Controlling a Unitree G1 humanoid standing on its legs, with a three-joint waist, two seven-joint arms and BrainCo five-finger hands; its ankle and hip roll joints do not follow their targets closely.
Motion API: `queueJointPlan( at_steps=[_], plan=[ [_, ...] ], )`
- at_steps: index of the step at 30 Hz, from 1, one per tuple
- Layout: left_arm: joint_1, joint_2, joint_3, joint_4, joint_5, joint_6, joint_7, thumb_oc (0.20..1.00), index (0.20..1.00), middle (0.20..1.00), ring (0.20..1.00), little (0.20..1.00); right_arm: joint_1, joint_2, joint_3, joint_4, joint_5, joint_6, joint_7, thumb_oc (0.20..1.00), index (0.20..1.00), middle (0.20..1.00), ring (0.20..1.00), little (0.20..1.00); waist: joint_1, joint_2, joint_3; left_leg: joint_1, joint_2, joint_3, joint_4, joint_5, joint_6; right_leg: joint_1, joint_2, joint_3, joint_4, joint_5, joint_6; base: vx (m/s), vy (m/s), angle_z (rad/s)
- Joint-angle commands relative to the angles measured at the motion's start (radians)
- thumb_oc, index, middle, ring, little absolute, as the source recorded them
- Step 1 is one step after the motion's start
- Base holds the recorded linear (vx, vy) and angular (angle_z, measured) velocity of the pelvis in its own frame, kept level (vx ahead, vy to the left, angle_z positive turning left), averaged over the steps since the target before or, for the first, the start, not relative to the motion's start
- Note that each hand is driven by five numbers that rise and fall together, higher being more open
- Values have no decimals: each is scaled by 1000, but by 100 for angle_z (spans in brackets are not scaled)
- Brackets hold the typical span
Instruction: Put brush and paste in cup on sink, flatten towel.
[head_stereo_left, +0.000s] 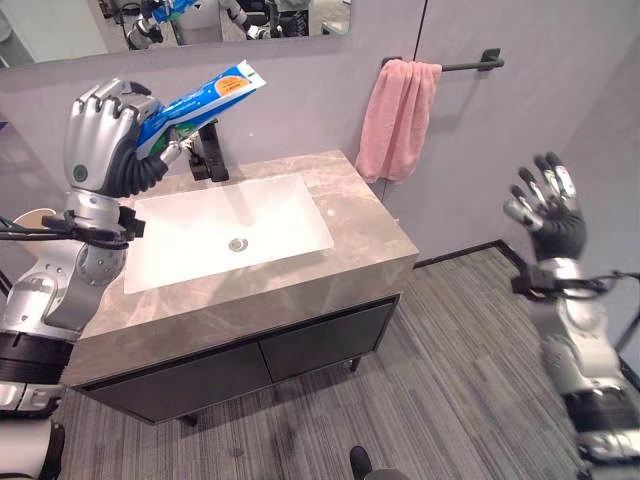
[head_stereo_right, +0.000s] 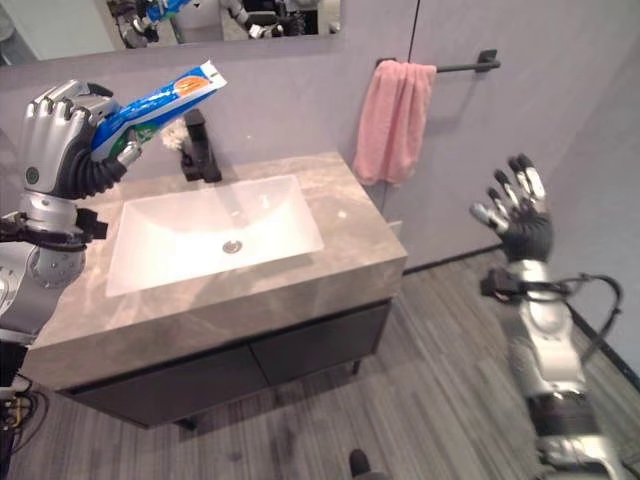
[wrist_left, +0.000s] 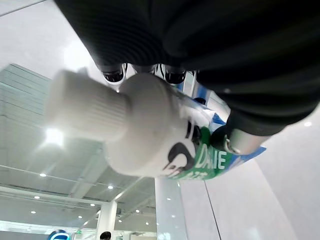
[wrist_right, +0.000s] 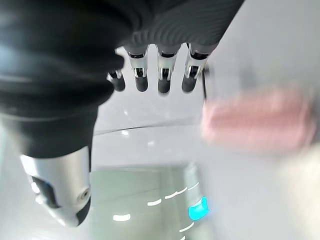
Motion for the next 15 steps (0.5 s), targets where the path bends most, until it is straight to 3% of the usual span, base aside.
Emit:
queueJointPlan(
  at_steps=[1,6,15],
  plan=[
    [-167,70,-2,41,-77,33,67,200,200,200,200,200,-145,0,19,0,110,-67,15,1000,1000,1000,1000,1000,12,-32,-16,32,32,-18,9,-48,-21,27,-86,-53,7,-11,79,0,0,0],
    [-303,37,-104,52,-80,48,106,200,200,200,200,200,-387,232,178,13,246,-110,23,1000,1000,1000,1000,1000,49,-17,-14,15,36,-32,9,-35,-24,27,-90,-71,7,-14,73,3,-17,4],
    [-396,19,-176,81,-71,59,172,200,200,200,200,200,-556,401,194,106,306,-179,1,1000,1000,1000,1000,1000,86,-3,-19,-15,35,-65,9,-22,-27,32,-92,-105,7,-24,61,13,-19,15]
  ],
)
